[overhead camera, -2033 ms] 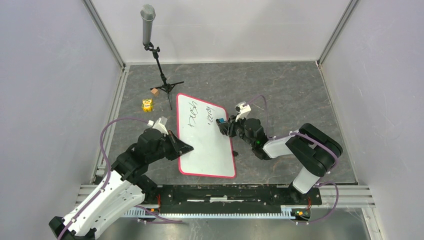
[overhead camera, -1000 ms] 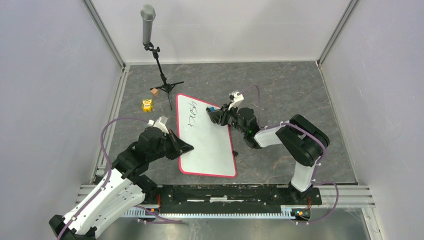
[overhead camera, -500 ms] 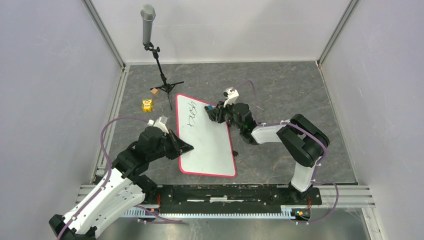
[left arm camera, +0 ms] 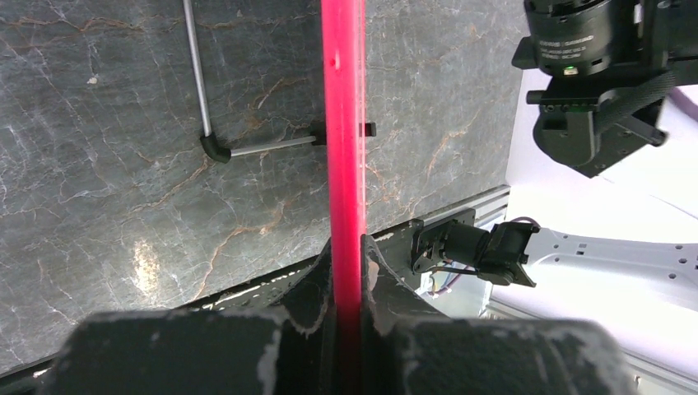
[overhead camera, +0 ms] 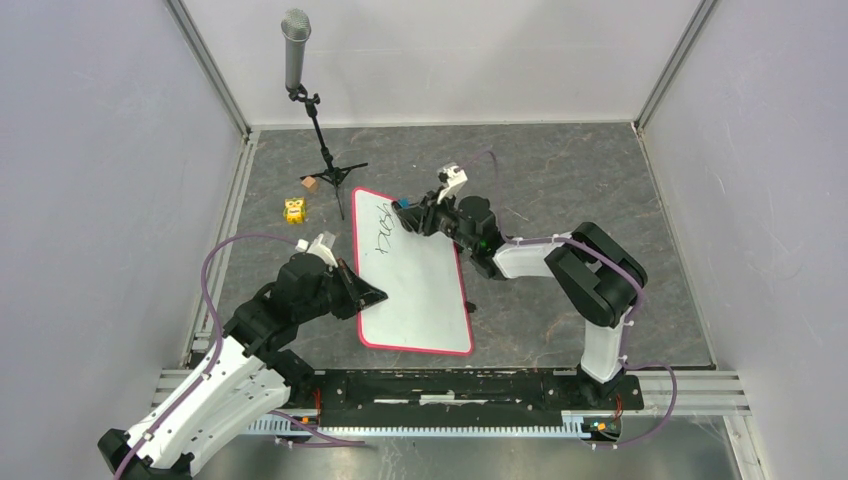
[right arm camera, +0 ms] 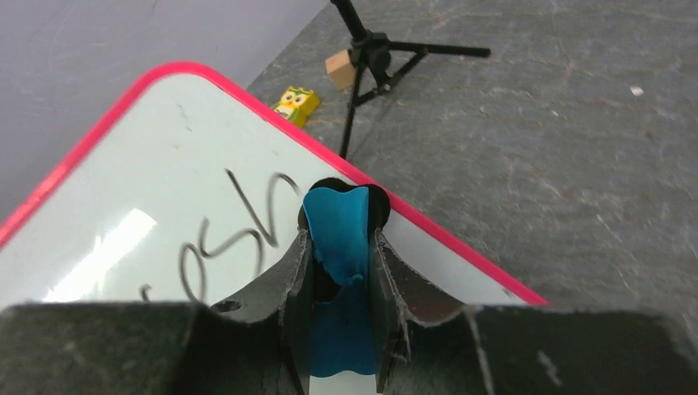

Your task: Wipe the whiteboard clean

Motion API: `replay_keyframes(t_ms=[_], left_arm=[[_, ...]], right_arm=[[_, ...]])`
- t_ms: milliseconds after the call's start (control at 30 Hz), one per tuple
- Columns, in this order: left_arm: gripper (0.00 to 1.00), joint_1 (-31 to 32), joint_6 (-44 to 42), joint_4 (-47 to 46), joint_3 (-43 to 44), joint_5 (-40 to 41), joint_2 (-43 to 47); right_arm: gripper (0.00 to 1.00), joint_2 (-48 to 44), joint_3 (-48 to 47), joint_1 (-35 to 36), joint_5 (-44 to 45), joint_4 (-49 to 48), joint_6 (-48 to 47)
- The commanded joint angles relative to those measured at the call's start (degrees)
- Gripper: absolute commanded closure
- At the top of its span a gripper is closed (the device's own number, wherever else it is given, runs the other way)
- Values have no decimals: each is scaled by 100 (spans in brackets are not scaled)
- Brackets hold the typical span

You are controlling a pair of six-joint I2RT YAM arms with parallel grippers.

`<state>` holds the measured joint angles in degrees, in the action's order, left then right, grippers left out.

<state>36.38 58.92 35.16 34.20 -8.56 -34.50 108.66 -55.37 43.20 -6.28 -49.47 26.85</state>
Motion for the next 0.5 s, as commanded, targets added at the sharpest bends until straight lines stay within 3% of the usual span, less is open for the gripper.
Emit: replay_keyframes(t_ms=[0, 467], left_arm=[[98, 177, -985, 685, -318, -559, -431], [98, 175, -932, 660, -346, -507, -74]], right_arm=[[77, 269, 878, -225, -289, 895, 405], [77, 226, 1156, -582, -17, 1331, 449]])
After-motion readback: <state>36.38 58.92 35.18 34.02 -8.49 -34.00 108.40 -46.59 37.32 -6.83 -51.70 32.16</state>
